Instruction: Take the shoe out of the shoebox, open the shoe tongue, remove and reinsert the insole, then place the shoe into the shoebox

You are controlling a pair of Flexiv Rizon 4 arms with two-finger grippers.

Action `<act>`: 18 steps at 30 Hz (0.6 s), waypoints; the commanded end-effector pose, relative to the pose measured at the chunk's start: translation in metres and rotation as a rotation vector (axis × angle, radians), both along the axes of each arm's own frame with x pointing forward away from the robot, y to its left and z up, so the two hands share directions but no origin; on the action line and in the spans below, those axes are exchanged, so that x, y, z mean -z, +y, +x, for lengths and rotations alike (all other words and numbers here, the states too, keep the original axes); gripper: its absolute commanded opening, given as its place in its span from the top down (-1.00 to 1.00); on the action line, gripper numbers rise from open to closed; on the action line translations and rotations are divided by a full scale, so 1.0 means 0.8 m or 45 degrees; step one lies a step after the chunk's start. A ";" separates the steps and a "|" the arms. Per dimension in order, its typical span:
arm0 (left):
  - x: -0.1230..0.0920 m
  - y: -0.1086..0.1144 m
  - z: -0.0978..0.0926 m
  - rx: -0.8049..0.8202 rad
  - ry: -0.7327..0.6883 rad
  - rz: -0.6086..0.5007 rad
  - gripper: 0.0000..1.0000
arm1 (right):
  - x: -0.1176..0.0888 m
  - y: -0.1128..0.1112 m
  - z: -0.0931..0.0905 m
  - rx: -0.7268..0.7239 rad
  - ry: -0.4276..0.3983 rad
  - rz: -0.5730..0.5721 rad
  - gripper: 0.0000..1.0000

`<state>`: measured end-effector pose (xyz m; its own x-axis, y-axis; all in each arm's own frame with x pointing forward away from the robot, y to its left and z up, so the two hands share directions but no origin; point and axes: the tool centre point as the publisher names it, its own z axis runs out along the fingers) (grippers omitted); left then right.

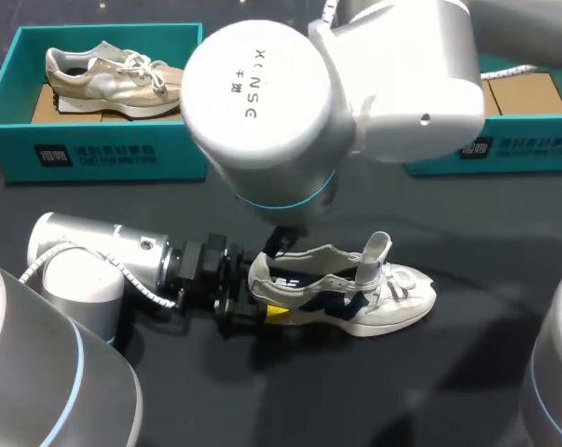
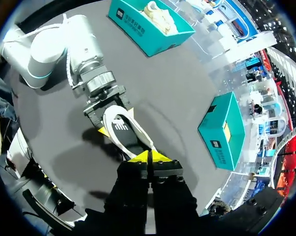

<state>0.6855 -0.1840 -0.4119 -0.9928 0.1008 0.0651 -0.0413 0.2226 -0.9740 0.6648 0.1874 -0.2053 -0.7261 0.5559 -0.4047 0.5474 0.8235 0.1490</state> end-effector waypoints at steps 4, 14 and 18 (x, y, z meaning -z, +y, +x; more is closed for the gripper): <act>0.003 -0.003 -0.001 0.002 0.000 0.003 1.00 | 0.062 0.028 0.006 -0.393 0.124 0.038 1.00; 0.003 -0.003 -0.001 0.002 0.000 0.003 1.00 | 0.081 0.034 0.004 -0.485 0.199 0.019 1.00; 0.003 -0.003 -0.001 0.002 0.000 0.003 1.00 | 0.081 0.034 0.004 -0.485 0.199 0.019 1.00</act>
